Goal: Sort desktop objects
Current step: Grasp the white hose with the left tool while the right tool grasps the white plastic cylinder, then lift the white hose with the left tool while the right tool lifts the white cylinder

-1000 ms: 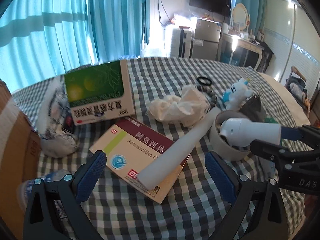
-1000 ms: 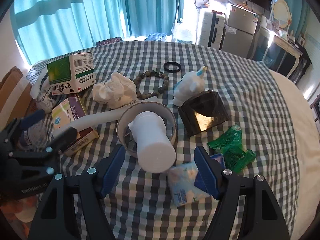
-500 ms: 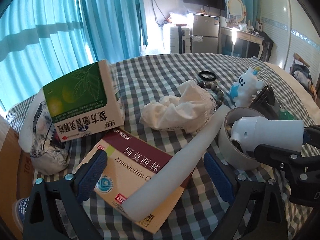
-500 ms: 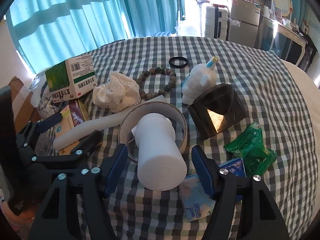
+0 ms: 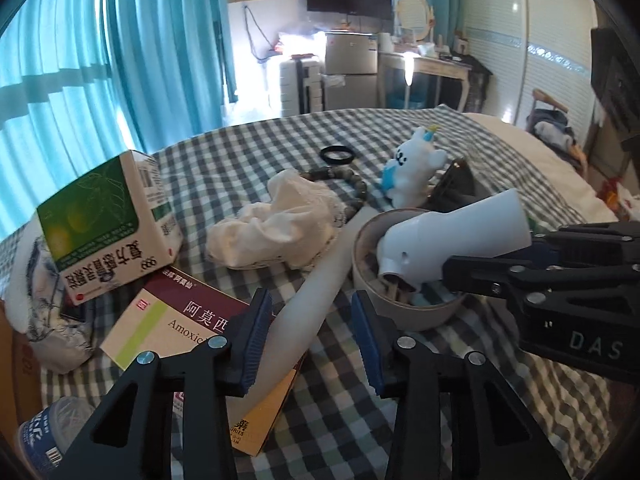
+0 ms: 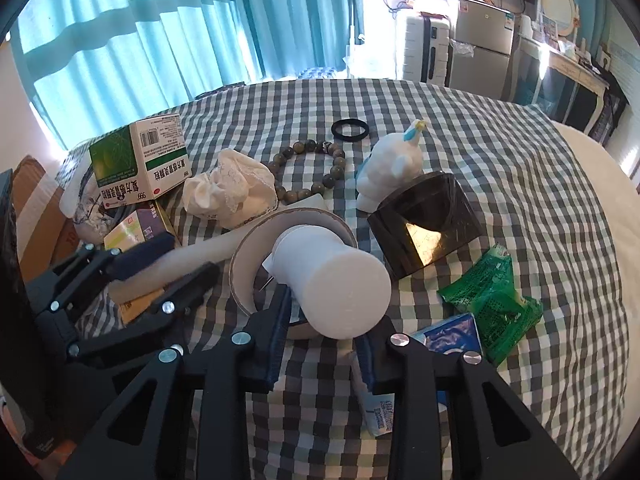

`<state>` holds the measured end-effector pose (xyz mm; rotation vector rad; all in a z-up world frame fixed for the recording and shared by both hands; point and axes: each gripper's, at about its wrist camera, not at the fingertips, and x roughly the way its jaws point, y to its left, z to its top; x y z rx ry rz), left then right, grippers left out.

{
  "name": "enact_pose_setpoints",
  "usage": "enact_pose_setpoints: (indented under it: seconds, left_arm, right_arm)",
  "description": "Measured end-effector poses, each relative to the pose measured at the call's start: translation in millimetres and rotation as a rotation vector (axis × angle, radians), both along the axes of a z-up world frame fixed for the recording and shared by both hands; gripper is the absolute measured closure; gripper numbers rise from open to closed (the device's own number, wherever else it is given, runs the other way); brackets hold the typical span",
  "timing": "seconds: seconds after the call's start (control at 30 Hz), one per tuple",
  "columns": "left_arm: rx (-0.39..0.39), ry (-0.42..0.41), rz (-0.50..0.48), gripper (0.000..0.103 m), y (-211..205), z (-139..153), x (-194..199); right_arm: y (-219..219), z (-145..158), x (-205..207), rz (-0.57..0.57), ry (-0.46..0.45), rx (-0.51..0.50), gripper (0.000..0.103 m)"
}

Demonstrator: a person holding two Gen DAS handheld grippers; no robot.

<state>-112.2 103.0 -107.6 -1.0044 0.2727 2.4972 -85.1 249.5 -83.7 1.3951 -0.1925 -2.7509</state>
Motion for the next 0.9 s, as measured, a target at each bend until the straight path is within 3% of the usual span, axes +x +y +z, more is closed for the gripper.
enact_pose_setpoints:
  seconds: [0.1, 0.23, 0.3, 0.33, 0.37, 0.47, 0.57, 0.63, 0.77, 0.9]
  left_arm:
    - [0.03, -0.028, -0.038, 0.049, 2.3, 0.8, -6.1]
    - [0.032, -0.022, -0.036, 0.049, 3.6, 1.6, -4.5]
    - [0.008, -0.008, -0.024, 0.058, 6.1, 0.3, 1.5]
    - [0.001, -0.004, -0.01, 0.075, 6.6, 0.1, 1.9]
    - [0.008, -0.01, 0.006, 0.085, 3.3, 0.9, -0.2]
    - [0.09, -0.062, 0.04, 0.092, -11.5, 2.4, -8.2]
    - [0.084, -0.076, 0.033, 0.093, -10.9, 3.6, -8.0]
    - [0.069, -0.08, 0.024, 0.093, -7.7, 5.2, -5.9]
    - [0.06, -0.095, -0.001, 0.093, -6.1, 4.6, 2.4]
    - [0.093, -0.155, -0.033, 0.093, 0.3, 1.9, 6.2]
  right_arm:
    - [4.8, -2.1, 0.0, -0.018, 0.001, -0.05, 0.065]
    - [7.3, -0.9, -0.2, -0.028, 0.017, -0.091, 0.06]
    - [6.7, 0.7, -0.3, -0.031, 0.027, -0.09, 0.06]
    - [6.6, 1.7, -0.2, -0.033, 0.033, -0.09, 0.06]
    - [7.4, 2.8, 0.0, -0.035, 0.04, -0.094, 0.06]
    - [12.5, 3.3, -1.5, -0.056, 0.048, -0.116, 0.057]
    - [17.2, -1.2, -2.6, -0.058, 0.033, -0.157, 0.057]
    - [18.0, -3.1, -1.9, -0.063, 0.029, -0.167, 0.064]
    - [15.5, 1.1, 0.7, -0.057, 0.04, -0.161, 0.067]
    - [13.6, 5.5, 4.4, -0.056, 0.053, -0.146, 0.068]
